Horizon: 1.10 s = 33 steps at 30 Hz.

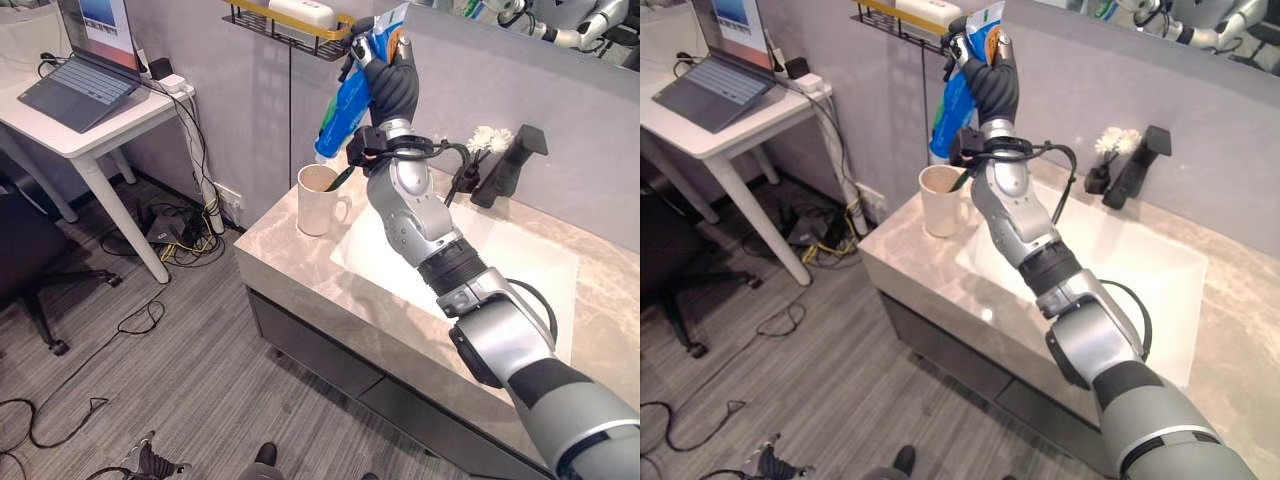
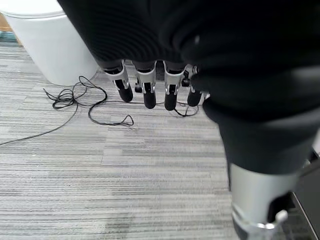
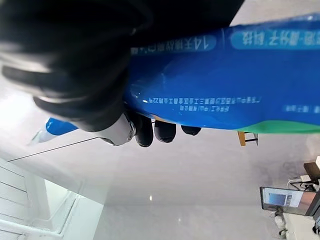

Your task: Put brush and paste in cup on sink, flatten towel.

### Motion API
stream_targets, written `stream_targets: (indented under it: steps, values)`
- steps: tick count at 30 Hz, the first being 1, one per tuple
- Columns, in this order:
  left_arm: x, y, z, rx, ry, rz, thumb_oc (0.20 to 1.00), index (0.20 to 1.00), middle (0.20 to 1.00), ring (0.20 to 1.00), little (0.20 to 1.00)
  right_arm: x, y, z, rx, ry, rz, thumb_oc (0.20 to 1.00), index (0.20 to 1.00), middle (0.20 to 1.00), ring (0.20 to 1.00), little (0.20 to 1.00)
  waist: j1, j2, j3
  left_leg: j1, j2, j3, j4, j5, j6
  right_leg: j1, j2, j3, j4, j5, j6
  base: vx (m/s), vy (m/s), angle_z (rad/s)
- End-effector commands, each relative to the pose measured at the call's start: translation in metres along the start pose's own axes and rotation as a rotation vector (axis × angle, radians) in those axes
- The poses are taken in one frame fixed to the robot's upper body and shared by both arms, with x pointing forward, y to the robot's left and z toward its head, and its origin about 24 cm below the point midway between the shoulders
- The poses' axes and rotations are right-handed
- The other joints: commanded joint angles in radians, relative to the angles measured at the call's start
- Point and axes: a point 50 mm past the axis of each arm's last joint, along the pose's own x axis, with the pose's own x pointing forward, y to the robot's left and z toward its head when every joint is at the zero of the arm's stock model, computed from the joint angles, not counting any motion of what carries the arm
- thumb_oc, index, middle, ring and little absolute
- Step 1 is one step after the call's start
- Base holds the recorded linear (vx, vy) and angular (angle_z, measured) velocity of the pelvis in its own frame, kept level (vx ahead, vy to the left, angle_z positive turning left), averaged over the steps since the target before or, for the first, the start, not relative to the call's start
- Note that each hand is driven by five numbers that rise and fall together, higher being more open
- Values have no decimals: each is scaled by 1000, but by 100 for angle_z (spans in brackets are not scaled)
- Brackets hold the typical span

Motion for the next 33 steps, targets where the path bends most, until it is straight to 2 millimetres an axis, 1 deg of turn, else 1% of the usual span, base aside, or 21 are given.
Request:
stream_targets:
  steps: [1, 4, 7, 11, 14, 18, 19, 25, 29, 33]
  values:
    - [13, 24, 9, 27, -12, 55, 1000, 1000, 1000, 1000, 1000, 31, 6, 68, -47, -237, 16, 200, 200, 200, 200, 200, 28, -34, 61, -38, -59, -20, -8, 9, 45, 138, -87, 3, 25, 6, 95, 33, 10, 18]
    - [14, 25, 11, 35, -18, 56, 1000, 1000, 1000, 1000, 1000, 33, 4, 65, -15, -219, -5, 200, 200, 200, 200, 200, 32, -37, 65, -45, -62, -23, -8, 10, 46, 136, -89, 1, 23, 12, 96, 8, 2, 4]
    - [15, 26, 14, 31, -21, 63, 1000, 1000, 1000, 1000, 1000, 34, 3, 67, -29, -221, -8, 200, 200, 200, 200, 200, 34, -45, 72, -54, -65, -22, -8, 9, 48, 131, -92, 5, 13, 27, 101, 24, 11, -1]
    - [17, 29, 20, 27, -38, 73, 1000, 1000, 1000, 1000, 1000, 34, 3, 67, -20, -223, -9, 200, 200, 200, 200, 200, 33, -51, 77, -61, -69, -21, -8, 10, 50, 124, -94, 7, 14, 31, 102, 0, 0, 0]
    - [19, 30, 28, 16, -62, 84, 1000, 1000, 1000, 1000, 1000, 33, 4, 63, -18, -212, -8, 200, 200, 200, 200, 200, 30, -55, 84, -61, -71, -19, -8, 7, 53, 119, -97, 10, 16, 37, 103, 0, 0, 0]
    - [19, 31, 31, 9, -73, 92, 1000, 1000, 1000, 1000, 1000, 32, 6, 60, -12, -203, -5, 200, 200, 200, 200, 200, 28, -60, 87, -61, -71, -17, -8, 6, 54, 119, -99, 13, 16, 39, 104, 0, 0, 0]
    - [20, 32, 33, -4, -76, 101, 1000, 1000, 1000, 1000, 1000, 30, 12, 57, 3, -195, 12, 200, 200, 200, 200, 200, 27, -67, 91, -61, -73, -15, -8, 6, 56, 115, -99, 18, 18, 40, 104, 0, 0, 0]
    - [19, 30, 31, -13, -63, 99, 1000, 1000, 1000, 1000, 1000, 28, 16, 56, -15, -197, 37, 200, 200, 200, 200, 200, 22, -72, 91, -59, -73, -12, -8, 3, 57, 115, -101, 18, 22, 40, 104, 0, 0, 0]
    - [17, 27, 25, -19, -37, 92, 1000, 1000, 1000, 1000, 1000, 25, 20, 54, -42, -198, 73, 200, 200, 200, 200, 200, 18, -78, 91, -55, -72, -8, -8, 2, 58, 115, -101, 23, 21, 40, 102, 0, 0, 0]
    - [16, 25, 21, -25, -22, 91, 1000, 1000, 1000, 1000, 1000, 22, 23, 52, -100, -206, 104, 200, 200, 200, 200, 200, 16, -81, 94, -56, -71, -4, -8, 2, 59, 112, -99, 28, 18, 37, 101, -4, 0, -1]
